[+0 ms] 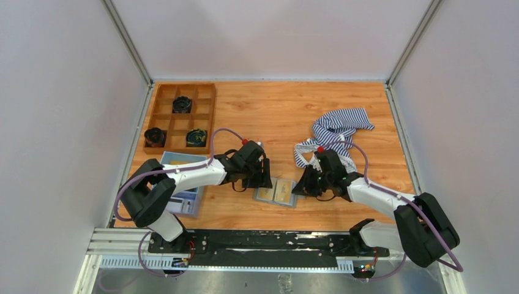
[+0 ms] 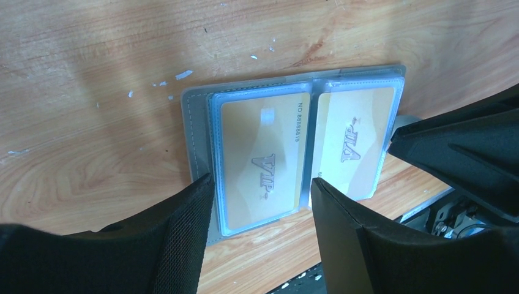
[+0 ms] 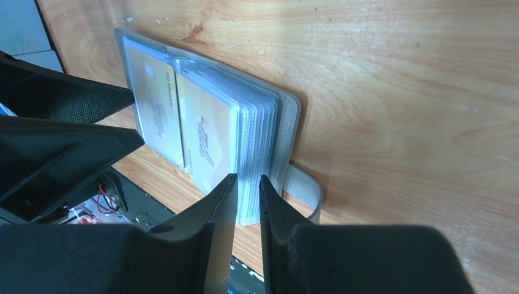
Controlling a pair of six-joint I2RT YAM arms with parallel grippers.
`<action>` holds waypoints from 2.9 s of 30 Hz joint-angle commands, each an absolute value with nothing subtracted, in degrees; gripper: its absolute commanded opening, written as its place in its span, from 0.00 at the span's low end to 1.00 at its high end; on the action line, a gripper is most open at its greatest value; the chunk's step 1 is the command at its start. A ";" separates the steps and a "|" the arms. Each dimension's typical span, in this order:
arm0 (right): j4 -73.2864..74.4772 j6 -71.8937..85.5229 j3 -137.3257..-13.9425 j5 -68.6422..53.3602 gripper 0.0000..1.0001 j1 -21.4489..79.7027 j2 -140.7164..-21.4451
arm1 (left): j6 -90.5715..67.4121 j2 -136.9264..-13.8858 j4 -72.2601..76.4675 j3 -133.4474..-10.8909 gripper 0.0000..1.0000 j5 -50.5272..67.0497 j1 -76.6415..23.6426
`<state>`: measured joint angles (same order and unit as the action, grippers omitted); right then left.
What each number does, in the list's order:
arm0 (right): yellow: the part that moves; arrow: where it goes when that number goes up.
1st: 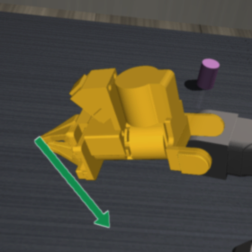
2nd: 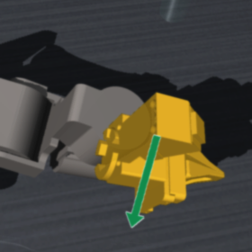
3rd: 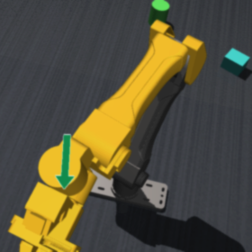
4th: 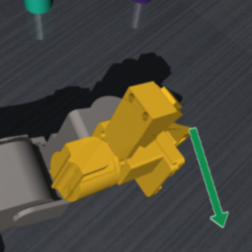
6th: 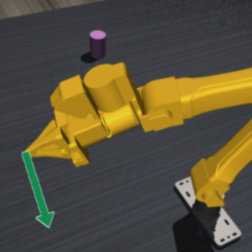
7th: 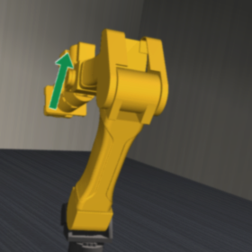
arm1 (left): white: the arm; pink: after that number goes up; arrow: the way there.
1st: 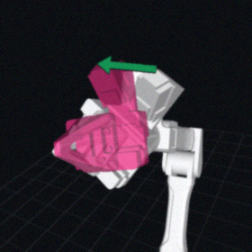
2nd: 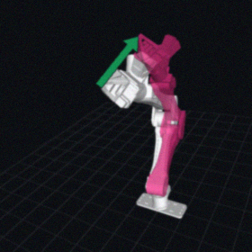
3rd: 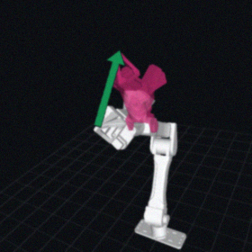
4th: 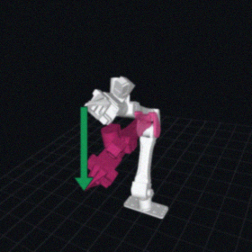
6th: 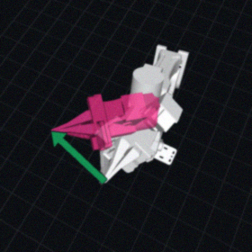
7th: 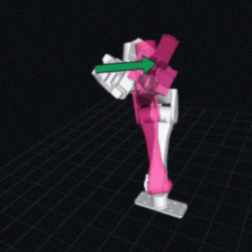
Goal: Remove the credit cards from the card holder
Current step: Remove the credit card from the card holder.
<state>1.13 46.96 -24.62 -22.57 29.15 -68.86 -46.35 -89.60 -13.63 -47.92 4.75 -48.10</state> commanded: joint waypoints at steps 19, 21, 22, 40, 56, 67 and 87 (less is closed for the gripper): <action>2.84 45.95 -22.76 -21.18 0.24 28.24 -68.32 | -49.44 -86.52 -7.90 -48.01 0.61 10.75 -49.61; 2.83 45.96 -22.80 -21.10 0.24 28.22 -68.29 | -49.65 -85.44 -8.50 -48.35 0.61 10.37 -50.10; 2.89 46.04 -22.85 -21.02 0.24 28.27 -68.25 | -49.66 -85.09 -8.85 -48.60 0.61 10.18 -50.28; 7.21 45.62 -23.81 -19.43 0.24 27.67 -63.99 | -49.33 -87.28 -8.75 -52.07 0.62 11.31 -53.26; 9.06 44.24 -27.98 -23.82 0.38 27.64 -60.60 | -48.82 -88.47 -8.52 -53.34 0.62 12.01 -53.79; 7.31 46.00 -27.98 -24.55 0.40 27.67 -61.64 | -51.92 -87.76 -0.27 -50.53 0.61 18.44 -53.79; 1.25 47.09 -25.92 -27.07 0.31 27.84 -67.64 | -50.36 -85.50 -9.89 -46.85 0.60 6.95 -50.27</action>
